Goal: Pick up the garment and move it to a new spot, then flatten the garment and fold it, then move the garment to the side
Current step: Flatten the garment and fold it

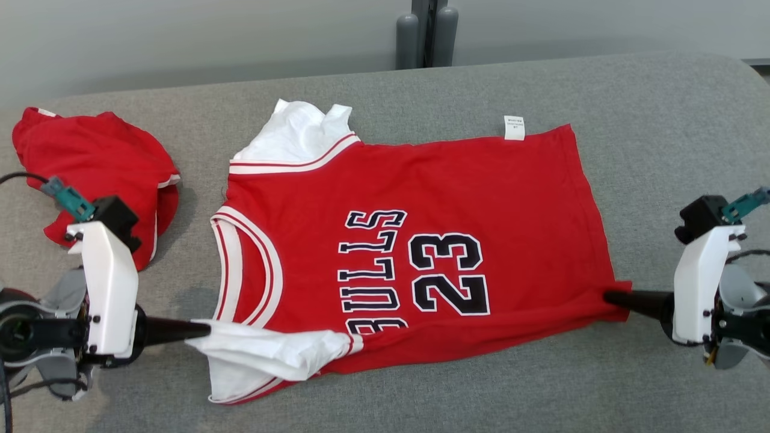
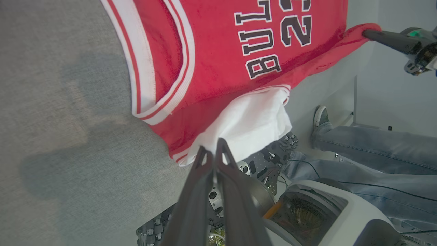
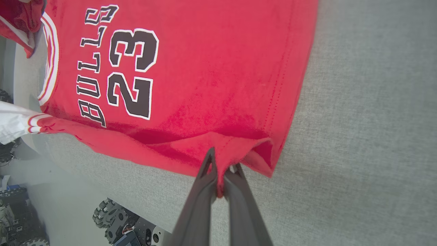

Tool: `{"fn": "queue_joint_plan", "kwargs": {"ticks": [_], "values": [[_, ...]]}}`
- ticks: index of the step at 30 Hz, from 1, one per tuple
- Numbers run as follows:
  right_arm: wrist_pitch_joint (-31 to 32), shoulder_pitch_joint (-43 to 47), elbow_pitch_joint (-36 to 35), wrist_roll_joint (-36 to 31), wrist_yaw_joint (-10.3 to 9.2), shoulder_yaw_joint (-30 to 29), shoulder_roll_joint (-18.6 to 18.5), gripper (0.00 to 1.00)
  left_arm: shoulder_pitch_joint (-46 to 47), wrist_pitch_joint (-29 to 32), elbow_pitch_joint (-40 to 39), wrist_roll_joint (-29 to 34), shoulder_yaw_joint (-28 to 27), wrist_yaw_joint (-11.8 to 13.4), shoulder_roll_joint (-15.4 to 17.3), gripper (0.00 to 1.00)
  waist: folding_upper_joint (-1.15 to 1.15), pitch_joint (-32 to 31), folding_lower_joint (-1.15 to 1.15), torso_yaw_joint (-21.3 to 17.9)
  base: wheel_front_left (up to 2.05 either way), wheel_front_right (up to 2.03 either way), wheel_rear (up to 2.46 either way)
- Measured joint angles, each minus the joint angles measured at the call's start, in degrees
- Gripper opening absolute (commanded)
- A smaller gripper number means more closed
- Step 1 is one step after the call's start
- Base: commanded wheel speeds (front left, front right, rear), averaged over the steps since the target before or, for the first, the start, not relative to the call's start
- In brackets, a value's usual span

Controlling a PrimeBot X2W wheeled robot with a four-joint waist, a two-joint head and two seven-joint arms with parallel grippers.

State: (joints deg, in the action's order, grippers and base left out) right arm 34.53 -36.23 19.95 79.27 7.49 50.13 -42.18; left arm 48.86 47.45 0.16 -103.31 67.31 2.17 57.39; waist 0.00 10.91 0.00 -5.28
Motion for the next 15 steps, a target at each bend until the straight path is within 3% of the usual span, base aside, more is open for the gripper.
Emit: {"fn": "queue_joint_plan", "kwargs": {"ticks": [9, 15], "values": [[1.1, -2.4, 4.17, -1.31, 0.0, -4.33, 3.91, 0.0, 4.46, 2.27, 6.86, 1.05, -0.63, 0.59, -4.17, 0.0, 0.0, 2.9, 0.0, -0.3, 0.0, 0.0, 0.0], [1.83, -3.71, 6.05, -3.74, 0.0, -6.75, 6.25, 0.0, 7.88, 2.46, 11.9, 2.63, -1.63, -0.68, -6.53, 0.0, 0.0, 5.42, 0.0, -0.21, 0.0, 0.0, 0.0]]}}
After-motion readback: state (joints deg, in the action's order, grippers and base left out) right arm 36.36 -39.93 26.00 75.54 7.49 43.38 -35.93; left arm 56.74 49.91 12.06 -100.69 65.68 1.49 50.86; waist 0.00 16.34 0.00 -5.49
